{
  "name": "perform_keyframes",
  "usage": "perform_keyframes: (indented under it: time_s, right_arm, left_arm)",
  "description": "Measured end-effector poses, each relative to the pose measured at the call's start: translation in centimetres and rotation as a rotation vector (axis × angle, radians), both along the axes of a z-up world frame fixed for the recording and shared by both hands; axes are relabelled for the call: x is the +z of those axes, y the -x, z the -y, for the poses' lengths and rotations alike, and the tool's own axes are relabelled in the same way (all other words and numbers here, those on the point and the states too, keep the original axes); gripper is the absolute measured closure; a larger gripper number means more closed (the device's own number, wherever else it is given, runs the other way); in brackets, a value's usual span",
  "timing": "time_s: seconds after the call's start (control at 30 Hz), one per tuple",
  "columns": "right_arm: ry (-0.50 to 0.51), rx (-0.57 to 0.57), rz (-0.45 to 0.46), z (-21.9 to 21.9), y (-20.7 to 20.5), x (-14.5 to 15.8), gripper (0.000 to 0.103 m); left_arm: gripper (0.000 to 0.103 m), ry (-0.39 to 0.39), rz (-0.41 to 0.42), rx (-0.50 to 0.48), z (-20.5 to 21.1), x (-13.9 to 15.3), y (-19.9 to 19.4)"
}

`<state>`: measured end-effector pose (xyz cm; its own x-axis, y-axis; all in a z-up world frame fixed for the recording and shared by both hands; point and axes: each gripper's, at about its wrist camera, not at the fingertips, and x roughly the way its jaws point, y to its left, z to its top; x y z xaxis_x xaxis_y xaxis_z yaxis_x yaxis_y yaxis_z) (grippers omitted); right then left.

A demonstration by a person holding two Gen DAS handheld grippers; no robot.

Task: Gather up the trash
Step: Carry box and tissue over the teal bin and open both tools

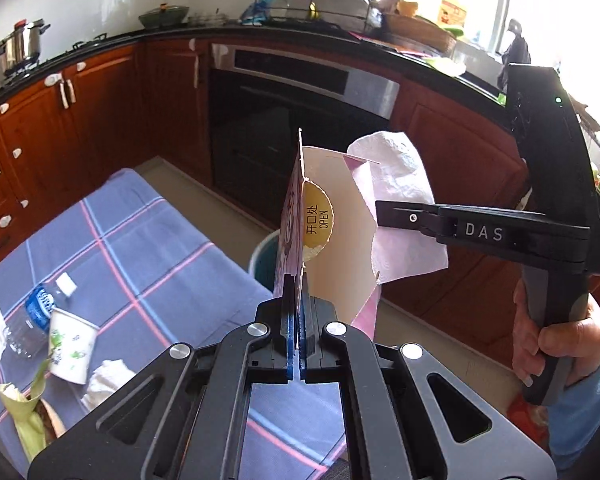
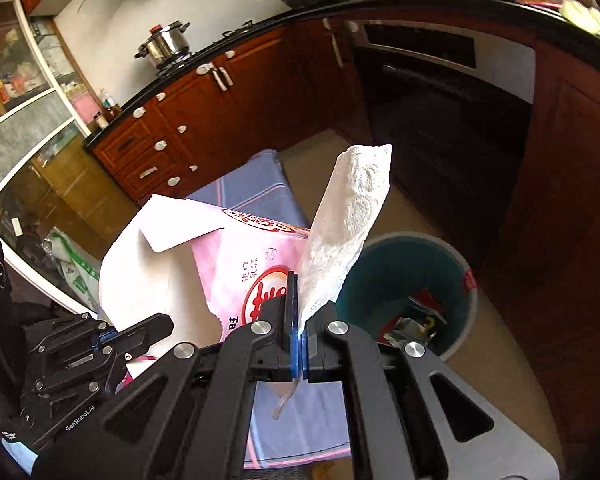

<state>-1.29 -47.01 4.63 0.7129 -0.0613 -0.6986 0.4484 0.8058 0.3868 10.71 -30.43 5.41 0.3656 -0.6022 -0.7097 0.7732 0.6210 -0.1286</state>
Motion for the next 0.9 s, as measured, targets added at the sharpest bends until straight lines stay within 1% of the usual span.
perform_keyframes:
  time_s: [0.17,0.3,0.4,0.5,0.53,0.57,0.6,0.63,0.67,0.7,0.73,0.77,0.8,0.9]
  right_arm:
    - [-0.05,-0.031,-0.08,3.6,-0.2,-4.5,0.102]
    - [-0.103,-0.036,-0.135,5.7,-1.0,-8.2,0.102]
    - [-0.148,-0.035,-0.165,6.7,-1.5,-10.7,0.1]
    - [-0.183,-0.032,-0.192,7.4,-2.2,-12.4,0.097]
    - [-0.207,-0.031,-0.201,7.8,-2.3,-13.1,0.088]
    - [-0.224,-0.037,-0.211,8.1,-2.3,-13.6,0.057]
    - [-0.218,-0.058,-0.231,8.4,-2.3,-14.0,0.042]
    - [-0.219,-0.066,-0.221,8.5,-2.3,-14.1,0.022]
    - [-0.227,-0.071,-0.21,8.8,-2.3,-14.2,0.021]
    - [-0.241,-0.077,-0.214,9.0,-2.2,-14.4,0.021]
    - [-0.255,-0.08,-0.22,9.2,-2.3,-14.7,0.019]
    - [-0.263,-0.085,-0.221,9.2,-2.4,-14.7,0.019]
    - [-0.262,-0.091,-0.223,9.2,-2.4,-14.8,0.019]
    - [-0.264,-0.094,-0.239,9.0,-2.7,-14.7,0.016]
  left_arm:
    - [0.101,-0.04,-0.065,-0.031,4.8,-3.3,-1.5]
    - [0.101,-0.078,-0.108,-0.037,7.5,-6.0,-2.9]
    - [0.101,-0.117,-0.138,-0.035,8.9,-8.3,-3.9]
    - [0.101,-0.158,-0.168,-0.033,9.3,-10.4,-4.8]
    - [0.099,-0.172,-0.18,-0.031,9.5,-10.9,-5.2]
    - [0.097,-0.181,-0.194,-0.031,9.7,-11.5,-5.4]
    - [0.096,-0.196,-0.191,-0.023,9.8,-11.9,-5.6]
    - [0.09,-0.201,-0.188,-0.022,9.7,-12.2,-5.7]
    - [0.073,-0.208,-0.187,-0.021,9.7,-12.4,-5.7]
    - [0.061,-0.211,-0.179,-0.016,9.7,-12.4,-5.7]
    - [0.043,-0.208,-0.154,-0.005,9.5,-12.2,-5.7]
    - [0.04,-0.203,-0.125,0.006,9.3,-11.9,-5.5]
    - [0.039,-0.202,-0.112,0.006,9.3,-11.8,-5.3]
    - [0.034,-0.203,-0.12,-0.012,9.1,-11.4,-5.0]
